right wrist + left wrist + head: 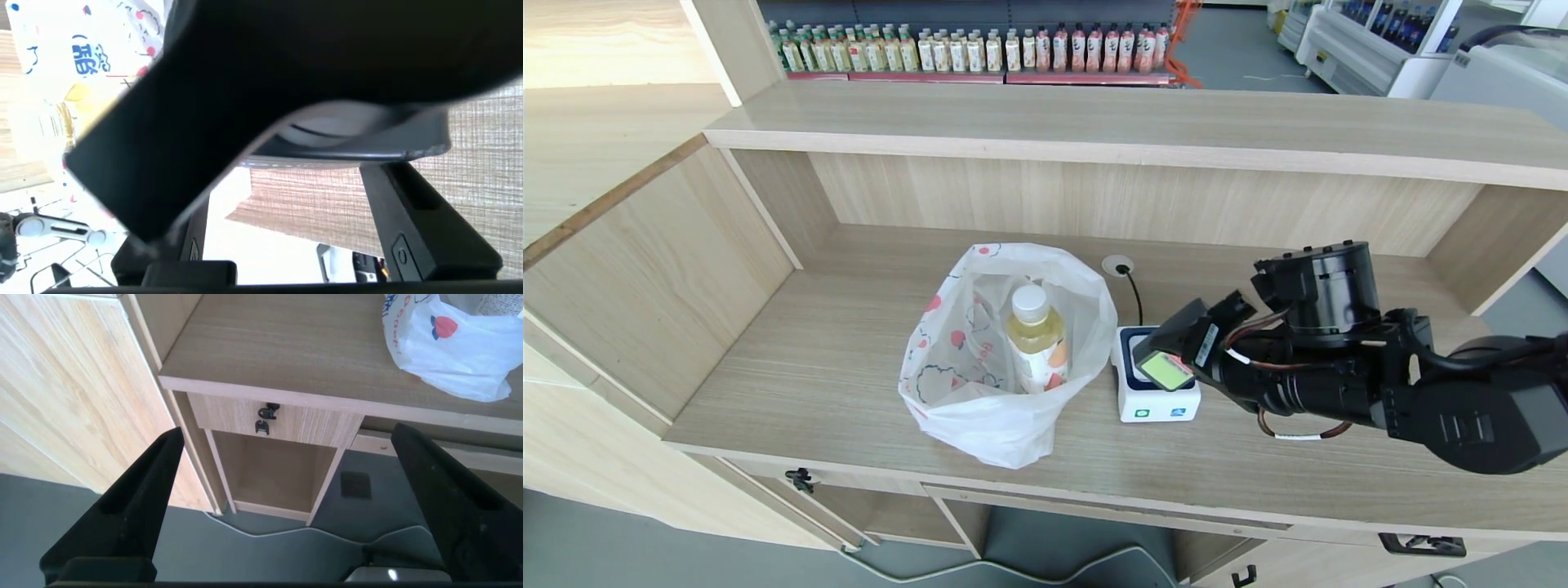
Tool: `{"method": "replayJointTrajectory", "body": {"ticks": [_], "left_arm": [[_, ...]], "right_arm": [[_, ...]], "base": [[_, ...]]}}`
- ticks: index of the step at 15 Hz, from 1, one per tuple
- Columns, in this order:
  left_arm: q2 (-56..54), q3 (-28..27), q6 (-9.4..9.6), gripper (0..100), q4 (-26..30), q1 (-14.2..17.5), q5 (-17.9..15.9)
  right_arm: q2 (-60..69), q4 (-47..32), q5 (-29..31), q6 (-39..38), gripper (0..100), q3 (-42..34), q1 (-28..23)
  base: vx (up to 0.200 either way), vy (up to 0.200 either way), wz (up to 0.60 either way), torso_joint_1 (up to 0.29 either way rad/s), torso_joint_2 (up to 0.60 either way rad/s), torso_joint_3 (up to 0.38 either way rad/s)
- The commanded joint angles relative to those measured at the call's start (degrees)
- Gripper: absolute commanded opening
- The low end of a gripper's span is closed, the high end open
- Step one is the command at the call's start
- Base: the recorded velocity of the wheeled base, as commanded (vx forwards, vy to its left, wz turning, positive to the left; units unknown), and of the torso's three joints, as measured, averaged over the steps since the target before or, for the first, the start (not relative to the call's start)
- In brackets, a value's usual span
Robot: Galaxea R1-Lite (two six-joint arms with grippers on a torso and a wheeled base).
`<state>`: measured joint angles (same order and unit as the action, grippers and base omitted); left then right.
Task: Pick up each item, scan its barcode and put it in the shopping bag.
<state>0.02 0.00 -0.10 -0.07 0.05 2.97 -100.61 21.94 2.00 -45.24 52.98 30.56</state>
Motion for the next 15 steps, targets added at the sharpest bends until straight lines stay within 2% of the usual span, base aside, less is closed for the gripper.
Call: {"method": "replayJointTrajectory", "body": {"ticks": [1,2,3,6,8,13,15], "left_arm": [[0.0,0.0,0.01,100,0.0,0.0,0.0],[0.0,0.0,0.01,100,0.0,0.0,0.0],[0.0,0.0,0.01,100,0.0,0.0,0.0],[0.0,0.0,0.01,100,0.0,0.0,0.0],[0.0,0.0,0.10,100,0.0,0.0,0.0],[0.0,0.0,0.10,100,0.0,0.0,0.0],[0.0,0.0,0.10,100,0.0,0.0,0.0]], "right_arm": [[0.7,0.0,0.1,0.7,0,-0.5,0.0],[1.5,0.1,0.8,3.1,0,-1.2,0.0],[3.8,1.1,1.9,9.7,0,-3.5,0.1],[8.8,16.0,0.9,32.3,0,-11.6,-0.2],[12.4,20.4,0.5,43.6,0,-14.7,-0.2],[18.1,27.1,-5.4,53.8,0,-23.5,2.0],[18.2,28.1,-5.5,54.6,0,-23.4,2.0]], "base": [[0.000,0.000,0.00,0.000,0.00,0.000],[0.000,0.000,0.00,0.000,0.00,0.000],[0.000,0.000,0.00,0.000,0.00,0.000],[0.000,0.000,0.00,0.000,0.00,0.000],[0.000,0.000,0.00,0.000,0.00,0.000],[0.000,0.000,0.00,0.000,0.00,0.000],[0.000,0.200,0.00,0.000,0.00,0.002]]}}
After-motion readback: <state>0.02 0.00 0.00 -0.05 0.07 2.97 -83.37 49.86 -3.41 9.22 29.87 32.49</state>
